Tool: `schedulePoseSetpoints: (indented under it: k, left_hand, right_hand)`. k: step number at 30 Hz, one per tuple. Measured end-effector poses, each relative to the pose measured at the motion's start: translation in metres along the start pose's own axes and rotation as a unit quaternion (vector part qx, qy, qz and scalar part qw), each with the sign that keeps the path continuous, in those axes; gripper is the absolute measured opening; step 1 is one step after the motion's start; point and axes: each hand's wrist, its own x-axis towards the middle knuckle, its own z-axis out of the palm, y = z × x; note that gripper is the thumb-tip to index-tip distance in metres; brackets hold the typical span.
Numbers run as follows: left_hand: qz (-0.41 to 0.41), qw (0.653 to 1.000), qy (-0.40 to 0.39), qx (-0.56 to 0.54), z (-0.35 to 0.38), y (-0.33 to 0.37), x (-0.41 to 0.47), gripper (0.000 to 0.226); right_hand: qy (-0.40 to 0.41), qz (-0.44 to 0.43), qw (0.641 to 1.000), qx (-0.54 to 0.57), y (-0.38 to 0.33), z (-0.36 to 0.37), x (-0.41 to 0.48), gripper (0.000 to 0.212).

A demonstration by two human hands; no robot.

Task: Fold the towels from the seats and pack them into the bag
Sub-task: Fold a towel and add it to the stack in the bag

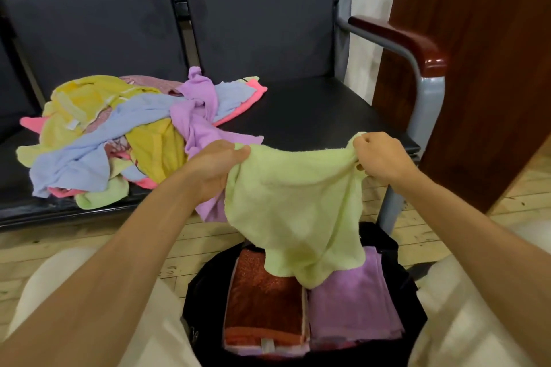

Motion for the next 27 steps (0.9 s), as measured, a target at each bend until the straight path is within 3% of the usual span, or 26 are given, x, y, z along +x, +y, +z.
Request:
schedulePoseSetpoints:
  k: [7,10,13,14,16,19,24,27]
  left_hand:
    - [0.02,0.996,0.06,-0.068,0.012,-0.001,-0.005,0.032]
    - [0.0,0.988,0.063,-0.139,0.013,-0.001,-0.004,0.018]
    - [-0.009,0.986,0.068,-0.15,0.006,-0.003,-0.002,0.034]
    - [-0.005,0.988,0.06,-0.139,0.003,-0.001,-0.002,0.025]
    - [0.01,0.995,0.014,-0.099,0.003,0.003,-0.01,0.007]
    - [0.071,0.997,-0.026,0.035,0.0,0.002,-0.017,0.028]
    - [0.151,0.928,0.041,0.338,0.002,-0.003,-0.013,0.035]
    - [0.156,0.903,0.081,0.392,0.002,-0.005,-0.01,0.047]
  right_hand:
    - [-0.057,0.087,0.981,0.162,-0.006,0.007,0.002,0.03]
    - [-0.038,0.078,0.984,0.155,-0.007,0.01,0.002,0.025]
    - [-0.05,0.088,0.983,0.15,-0.005,0.015,0.006,0.024]
    - [-0.069,0.104,0.98,0.152,-0.006,0.016,0.004,0.024]
    - [-0.108,0.132,0.973,0.154,-0.006,0.019,0.004,0.025]
    - [-0.139,0.155,0.962,0.175,-0.008,0.019,0.0,0.029]
    - [-0.202,0.172,0.899,0.348,-0.005,0.019,0.004,0.02]
    - [-0.204,0.165,0.889,0.375,-0.002,0.017,0.006,0.015]
